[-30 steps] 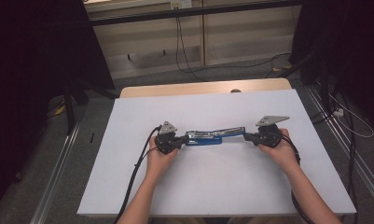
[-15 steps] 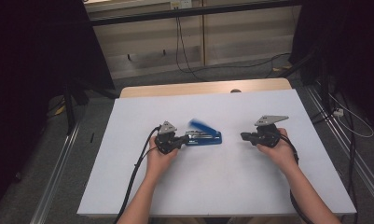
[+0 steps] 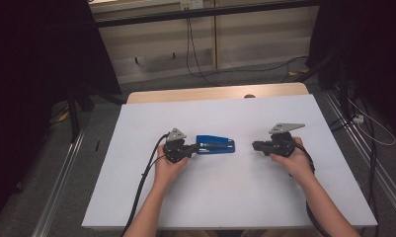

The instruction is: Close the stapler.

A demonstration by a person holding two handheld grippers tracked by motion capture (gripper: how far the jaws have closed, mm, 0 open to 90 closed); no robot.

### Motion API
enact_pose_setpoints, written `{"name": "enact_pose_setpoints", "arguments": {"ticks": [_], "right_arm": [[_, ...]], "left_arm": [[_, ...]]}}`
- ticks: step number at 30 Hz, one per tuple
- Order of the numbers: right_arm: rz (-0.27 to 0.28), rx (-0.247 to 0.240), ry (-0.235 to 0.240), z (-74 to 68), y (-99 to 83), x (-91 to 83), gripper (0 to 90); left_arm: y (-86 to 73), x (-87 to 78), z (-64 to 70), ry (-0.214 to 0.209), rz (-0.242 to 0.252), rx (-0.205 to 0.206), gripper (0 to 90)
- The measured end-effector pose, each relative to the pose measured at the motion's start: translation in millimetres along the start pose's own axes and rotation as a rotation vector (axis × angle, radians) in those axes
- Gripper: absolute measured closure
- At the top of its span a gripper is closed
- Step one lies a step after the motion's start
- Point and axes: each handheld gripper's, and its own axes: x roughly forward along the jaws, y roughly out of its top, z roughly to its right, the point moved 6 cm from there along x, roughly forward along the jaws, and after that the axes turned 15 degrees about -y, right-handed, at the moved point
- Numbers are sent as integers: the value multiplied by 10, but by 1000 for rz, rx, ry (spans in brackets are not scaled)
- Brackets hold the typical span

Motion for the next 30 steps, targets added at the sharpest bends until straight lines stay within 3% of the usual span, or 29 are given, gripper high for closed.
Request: {"name": "enact_pose_setpoints", "arguments": {"ticks": [6, 11, 14, 21, 25, 30], "right_arm": [[3, 19, 14, -55, -3, -8, 659], [4, 33, 18, -103, -28, -40, 587], [9, 32, 26, -138, -55, -84, 528], [19, 33, 20, -200, -103, -221, 388], [22, 27, 27, -241, -151, -319, 345], [36, 12, 25, -289, -182, -427, 290]], "left_arm": [[-10, -110, 20, -10, 14, -10, 659], [14, -236, 56, -17, 54, -19, 602], [14, -308, 77, -8, 58, -30, 501], [-14, -423, 123, 7, 53, -13, 373], [-59, -471, 148, 23, 21, 0, 295], [-88, -556, 178, 33, 38, -3, 254]]}}
